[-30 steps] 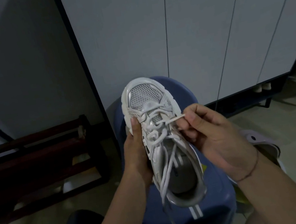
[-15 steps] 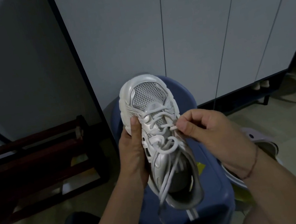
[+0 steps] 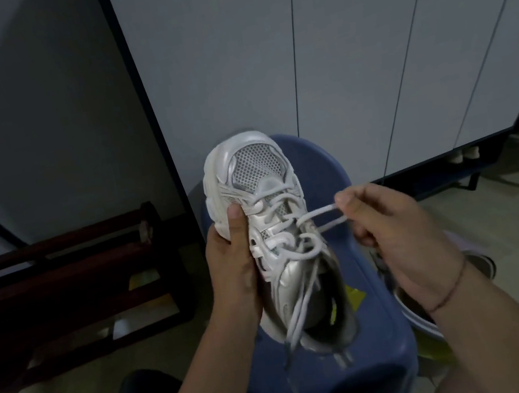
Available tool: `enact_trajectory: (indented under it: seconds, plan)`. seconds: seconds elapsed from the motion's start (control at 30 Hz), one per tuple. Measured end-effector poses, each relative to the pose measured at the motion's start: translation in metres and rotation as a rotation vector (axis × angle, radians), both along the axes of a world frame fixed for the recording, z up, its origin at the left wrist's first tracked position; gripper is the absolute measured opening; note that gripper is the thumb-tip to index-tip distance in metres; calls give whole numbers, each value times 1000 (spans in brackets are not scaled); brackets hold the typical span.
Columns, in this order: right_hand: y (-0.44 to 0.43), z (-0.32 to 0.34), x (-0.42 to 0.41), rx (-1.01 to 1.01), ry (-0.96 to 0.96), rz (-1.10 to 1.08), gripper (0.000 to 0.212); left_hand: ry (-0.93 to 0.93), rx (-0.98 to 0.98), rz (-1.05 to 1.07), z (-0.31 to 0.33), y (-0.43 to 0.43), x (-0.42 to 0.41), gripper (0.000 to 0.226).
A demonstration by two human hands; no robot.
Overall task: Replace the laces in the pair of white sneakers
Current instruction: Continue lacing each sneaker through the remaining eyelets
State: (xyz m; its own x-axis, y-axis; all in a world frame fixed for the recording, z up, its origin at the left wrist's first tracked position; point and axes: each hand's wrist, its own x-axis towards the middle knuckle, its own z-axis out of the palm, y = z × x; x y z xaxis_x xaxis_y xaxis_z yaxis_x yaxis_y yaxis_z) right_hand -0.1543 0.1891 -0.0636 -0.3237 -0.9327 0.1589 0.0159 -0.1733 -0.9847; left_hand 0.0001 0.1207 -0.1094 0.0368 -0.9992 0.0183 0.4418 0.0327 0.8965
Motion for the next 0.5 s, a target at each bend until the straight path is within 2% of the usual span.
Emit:
enact_trajectory:
  seconds: [0.07, 0.2, 0.3, 0.43, 0.5]
  plan:
    - [2, 1, 4, -21, 193, -88, 25, -107, -103, 98, -1, 2, 0, 57]
    - [7, 2, 18, 16, 271, -24, 27, -183, -212, 186, 2, 12, -4, 39]
    - [7, 0, 21, 54, 308, -69, 26, -198, -245, 225, 4, 20, -8, 33]
    - [7, -4, 21, 97, 501, -190, 30, -222, -263, 279, -2, 24, -12, 34]
    - [7, -5, 23, 57, 495, -224, 22, -243, -271, 317, -2, 24, -14, 37]
